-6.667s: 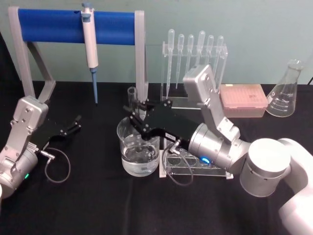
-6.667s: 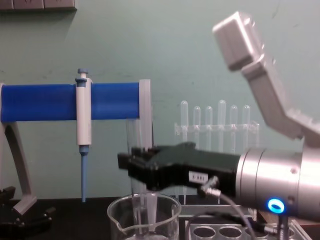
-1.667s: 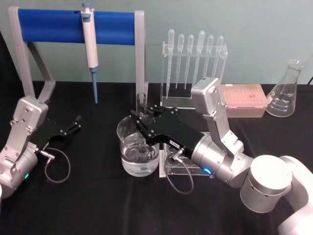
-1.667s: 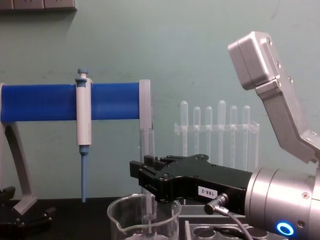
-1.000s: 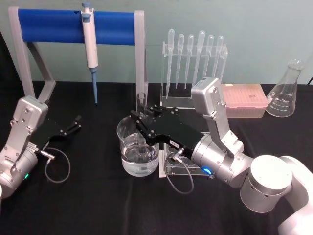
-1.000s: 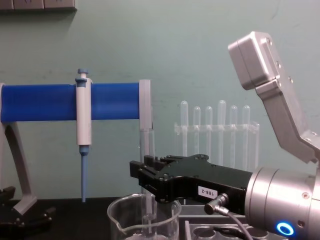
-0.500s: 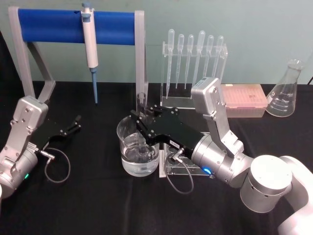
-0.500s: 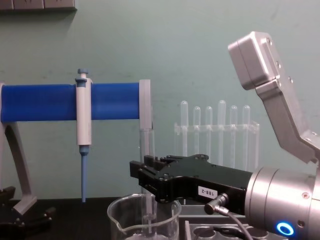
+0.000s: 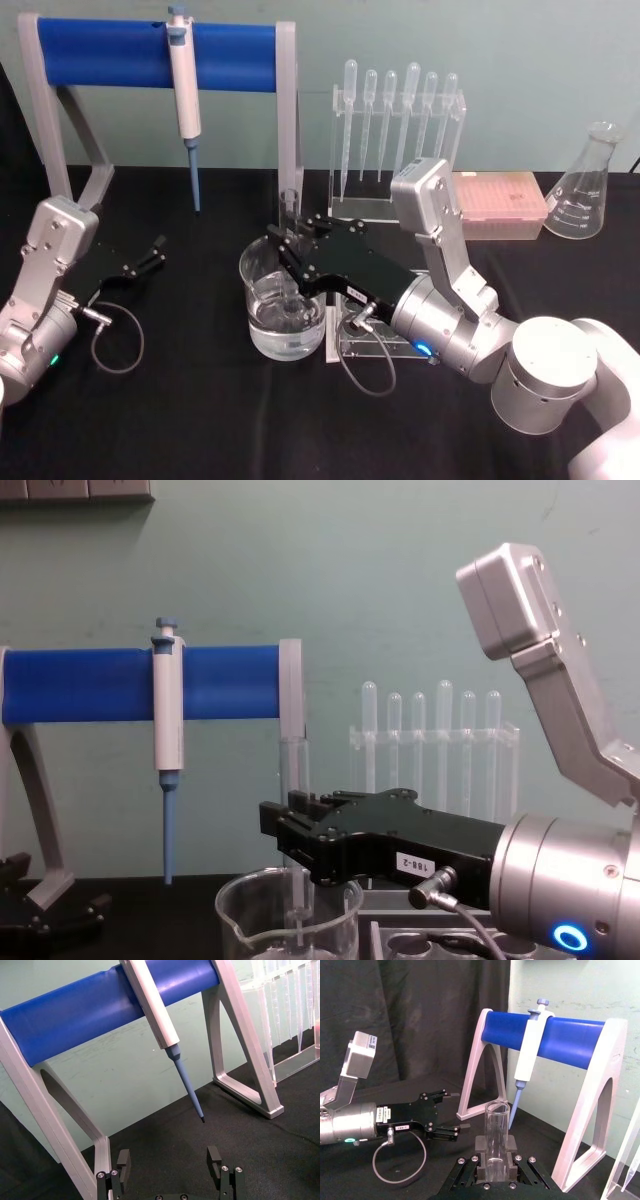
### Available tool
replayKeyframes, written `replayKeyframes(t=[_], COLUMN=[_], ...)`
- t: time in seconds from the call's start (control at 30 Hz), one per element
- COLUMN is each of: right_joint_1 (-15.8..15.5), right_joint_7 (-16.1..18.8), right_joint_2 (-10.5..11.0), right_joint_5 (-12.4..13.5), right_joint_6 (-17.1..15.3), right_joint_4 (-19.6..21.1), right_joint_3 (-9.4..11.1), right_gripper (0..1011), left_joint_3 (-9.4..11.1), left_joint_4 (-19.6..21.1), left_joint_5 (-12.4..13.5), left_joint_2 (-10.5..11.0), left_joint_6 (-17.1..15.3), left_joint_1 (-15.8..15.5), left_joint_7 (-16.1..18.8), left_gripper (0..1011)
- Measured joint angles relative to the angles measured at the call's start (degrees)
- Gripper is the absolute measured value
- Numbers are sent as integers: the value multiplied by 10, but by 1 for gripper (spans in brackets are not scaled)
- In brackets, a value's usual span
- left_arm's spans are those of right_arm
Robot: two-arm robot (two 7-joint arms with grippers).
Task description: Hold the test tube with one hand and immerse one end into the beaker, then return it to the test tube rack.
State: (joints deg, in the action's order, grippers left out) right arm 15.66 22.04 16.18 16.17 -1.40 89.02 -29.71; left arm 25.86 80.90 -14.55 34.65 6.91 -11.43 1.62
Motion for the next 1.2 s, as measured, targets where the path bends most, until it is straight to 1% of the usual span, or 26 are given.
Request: replayKeyframes(t=[1.2], right_joint_1=[0], right_joint_7=[0], right_joint_2=[0], right_joint_5=[0], right_joint_6=[0], right_joint_4=[0], right_joint_3=[0], right_gripper=[224], left_joint_3=[0], left_joint_4=[0], left_joint_5=[0], left_joint_2=[0], left_joint_6=[0], left_joint_1=[0], left_joint_7=[0], left_gripper=[1000])
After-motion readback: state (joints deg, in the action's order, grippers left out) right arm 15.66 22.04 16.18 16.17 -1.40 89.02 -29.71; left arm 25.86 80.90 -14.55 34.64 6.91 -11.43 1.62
